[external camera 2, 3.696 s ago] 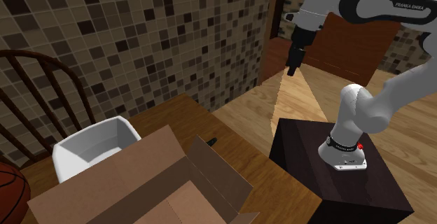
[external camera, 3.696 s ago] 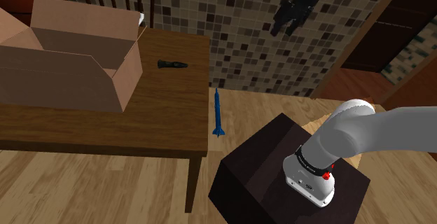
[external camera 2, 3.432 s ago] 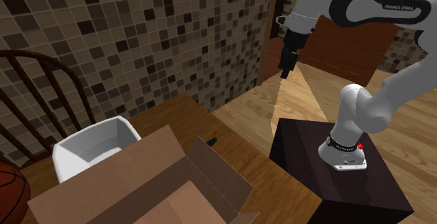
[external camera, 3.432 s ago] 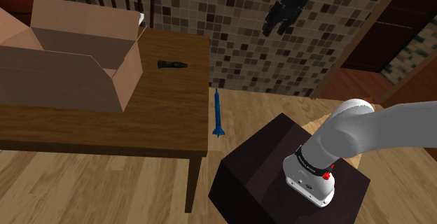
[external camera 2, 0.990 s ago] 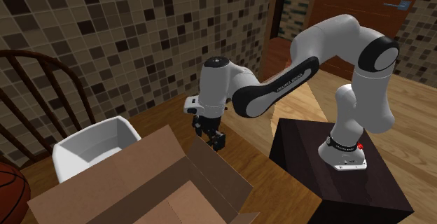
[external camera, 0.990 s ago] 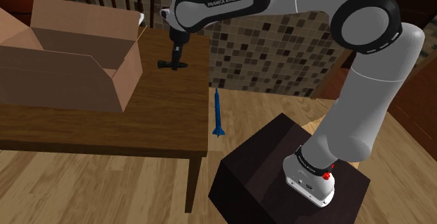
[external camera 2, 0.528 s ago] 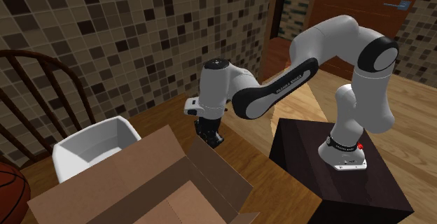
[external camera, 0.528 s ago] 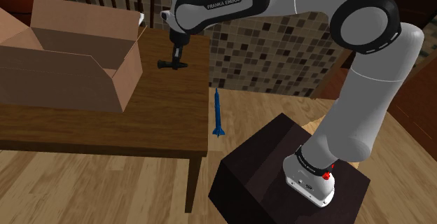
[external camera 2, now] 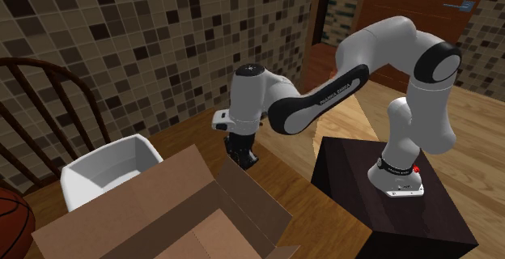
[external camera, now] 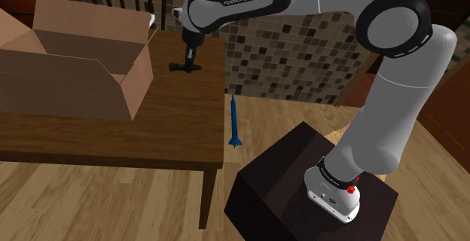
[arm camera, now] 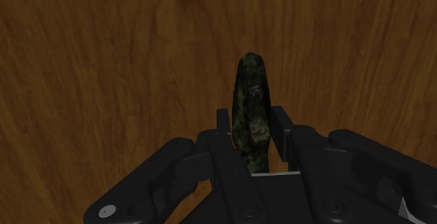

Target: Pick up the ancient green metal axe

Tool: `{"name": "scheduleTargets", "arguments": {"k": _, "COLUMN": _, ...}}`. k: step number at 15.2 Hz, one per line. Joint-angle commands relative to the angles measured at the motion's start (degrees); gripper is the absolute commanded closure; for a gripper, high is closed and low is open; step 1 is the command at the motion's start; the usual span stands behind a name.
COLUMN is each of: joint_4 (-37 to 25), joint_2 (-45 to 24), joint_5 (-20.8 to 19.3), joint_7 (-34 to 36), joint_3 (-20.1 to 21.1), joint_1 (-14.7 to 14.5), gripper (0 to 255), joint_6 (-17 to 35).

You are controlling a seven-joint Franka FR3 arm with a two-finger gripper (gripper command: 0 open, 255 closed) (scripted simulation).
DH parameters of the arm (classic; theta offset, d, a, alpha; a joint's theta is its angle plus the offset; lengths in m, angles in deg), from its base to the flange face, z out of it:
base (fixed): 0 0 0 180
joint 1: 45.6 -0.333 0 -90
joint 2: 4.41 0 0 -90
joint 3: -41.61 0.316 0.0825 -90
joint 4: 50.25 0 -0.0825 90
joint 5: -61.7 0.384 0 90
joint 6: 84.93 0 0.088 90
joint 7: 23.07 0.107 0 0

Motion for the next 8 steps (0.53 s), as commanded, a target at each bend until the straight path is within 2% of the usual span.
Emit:
{"name": "scheduleTargets", "arguments": {"k": 1, "joint_4": -0.70, "joint_2": 0.56, "joint_5": 0.00, "joint_7": 0.09, "joint_3": 0.03, "joint_1": -0.03, "gripper": 255, "joint_6": -1.27}}
{"name": "scheduleTargets", "arguments": {"k": 8, "joint_4": -4.72, "joint_2": 1.58, "joint_5": 0.01, "joint_7": 0.21, "joint_3": 0.04, "joint_1": -0.02, "gripper": 255, "joint_6": -6.31}}
